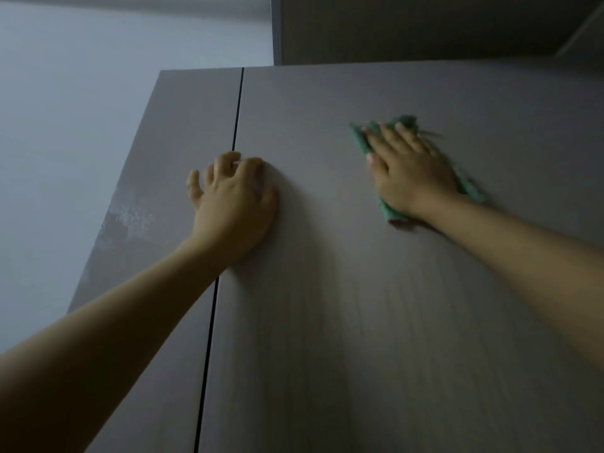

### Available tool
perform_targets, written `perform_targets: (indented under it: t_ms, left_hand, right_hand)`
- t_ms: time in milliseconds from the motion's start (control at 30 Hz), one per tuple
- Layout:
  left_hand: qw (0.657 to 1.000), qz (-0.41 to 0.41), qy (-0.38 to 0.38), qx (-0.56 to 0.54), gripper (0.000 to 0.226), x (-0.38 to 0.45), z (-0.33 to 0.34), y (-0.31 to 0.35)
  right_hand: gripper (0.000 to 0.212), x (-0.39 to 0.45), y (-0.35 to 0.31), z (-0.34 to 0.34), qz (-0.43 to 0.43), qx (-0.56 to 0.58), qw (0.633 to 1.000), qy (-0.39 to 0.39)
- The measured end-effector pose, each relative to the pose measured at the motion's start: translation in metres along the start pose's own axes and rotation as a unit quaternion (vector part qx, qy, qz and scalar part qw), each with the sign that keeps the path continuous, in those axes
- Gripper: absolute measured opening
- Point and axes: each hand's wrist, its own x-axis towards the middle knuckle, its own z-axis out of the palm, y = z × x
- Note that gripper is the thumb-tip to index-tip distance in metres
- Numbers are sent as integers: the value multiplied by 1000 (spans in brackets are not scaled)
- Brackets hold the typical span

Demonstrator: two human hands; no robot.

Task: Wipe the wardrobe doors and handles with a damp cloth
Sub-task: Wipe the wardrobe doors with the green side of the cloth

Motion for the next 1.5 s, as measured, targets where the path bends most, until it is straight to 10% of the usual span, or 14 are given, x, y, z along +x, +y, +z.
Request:
perform_targets:
  t_ms: [100, 300, 533, 733, 967, 1167, 1400, 1500]
  left_hand:
    - [1000, 26, -5, -12, 51, -8, 7, 18]
    - [998, 65, -23, -10, 55, -10, 20, 54]
    - [998, 39, -18, 40, 43, -8, 23, 73]
    - [998, 29, -22, 44, 59, -14, 27, 77]
    - [998, 0, -30, 56, 62, -16, 25, 89]
    - [997, -8, -47, 65, 52, -15, 35, 133]
    - [998, 41, -54, 16, 53, -10, 62, 204]
    - [997, 58, -50, 15, 49, -12, 80, 220]
  right_hand:
    - [52, 9, -10, 2, 75, 13, 997, -16]
    - [69, -54, 3, -6, -105, 20, 994, 1]
    - [54, 0, 49, -2, 91, 1, 996, -13]
    - [68, -60, 50, -9, -146, 28, 989, -14]
    - [53, 3, 99, -13, 60, 15, 997, -36]
    - [60, -76, 96, -13, -166, 50, 985, 2]
    - [52, -18, 142, -15, 61, 22, 998, 0]
    - [57, -57, 132, -17, -7, 36, 999, 3]
